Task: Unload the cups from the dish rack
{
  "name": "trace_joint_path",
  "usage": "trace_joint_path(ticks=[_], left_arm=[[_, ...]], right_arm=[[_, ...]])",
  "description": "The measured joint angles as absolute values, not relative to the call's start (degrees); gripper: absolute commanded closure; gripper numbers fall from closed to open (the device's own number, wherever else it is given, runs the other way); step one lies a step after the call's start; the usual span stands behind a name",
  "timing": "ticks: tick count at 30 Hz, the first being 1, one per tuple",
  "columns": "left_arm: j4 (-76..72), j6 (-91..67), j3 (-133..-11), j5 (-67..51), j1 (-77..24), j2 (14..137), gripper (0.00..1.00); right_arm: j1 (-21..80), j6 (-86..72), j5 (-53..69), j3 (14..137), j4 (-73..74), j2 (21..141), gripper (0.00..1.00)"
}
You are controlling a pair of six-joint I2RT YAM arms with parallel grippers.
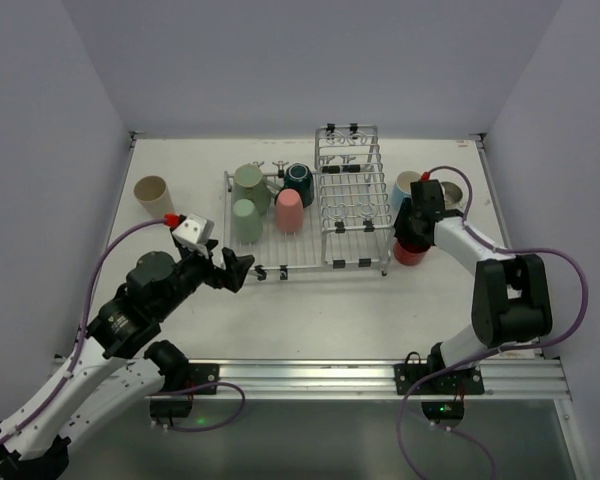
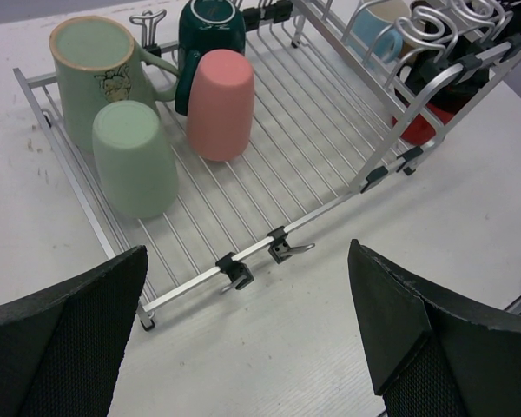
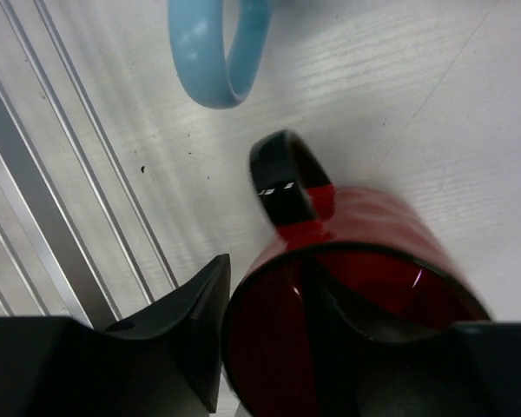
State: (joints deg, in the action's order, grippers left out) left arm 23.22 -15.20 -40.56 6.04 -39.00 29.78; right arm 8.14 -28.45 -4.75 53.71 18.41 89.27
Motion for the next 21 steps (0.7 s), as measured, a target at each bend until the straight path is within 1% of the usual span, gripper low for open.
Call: trace_joint_path(ticks=[1, 2, 3, 5, 9, 12, 16, 21], left_arm=[[23.22, -15.2, -40.56, 6.09, -38.98, 30.2, 0.0], [23.22, -15.2, -40.56, 6.15, -38.96, 30.59, 0.0], [23.22, -15.2, -40.56, 6.28, -38.96, 30.98, 0.0], [23.24, -15.22, -40.56, 6.83, -38.94, 31.75, 0.0], [23.22, -15.33, -40.56, 8.16, -38.89, 33.63, 0.0], [23.35, -15.62, -40.73, 9.98, -38.65, 36.14, 0.0], [24.12, -17.47, -42.7, 12.71, -38.48, 40.12, 0.0], [23.31, -20.64, -46.46, 15.29, -38.3, 45.23, 0.0]], right_arm=[[8.14, -28.6, -4.82, 53.95, 18.37, 89.27, 0.47], [8.14, -28.64, -4.86, 54.19, 18.31, 89.27, 0.33], [8.14, -28.73, -4.86, 54.28, 17.98, 89.21, 0.29], [7.84, -28.32, -5.21, 54.28, 17.98, 88.62, 0.25], [7.99, -28.29, -4.16, 54.22, 18.06, 84.42, 0.24], [8.29, -28.29, -3.29, 53.78, 18.13, 78.15, 0.23], [8.23, -28.53, -2.15, 51.27, 17.72, 65.82, 0.2], [8.34, -29.58, 3.42, 45.98, 14.98, 47.31, 0.19]])
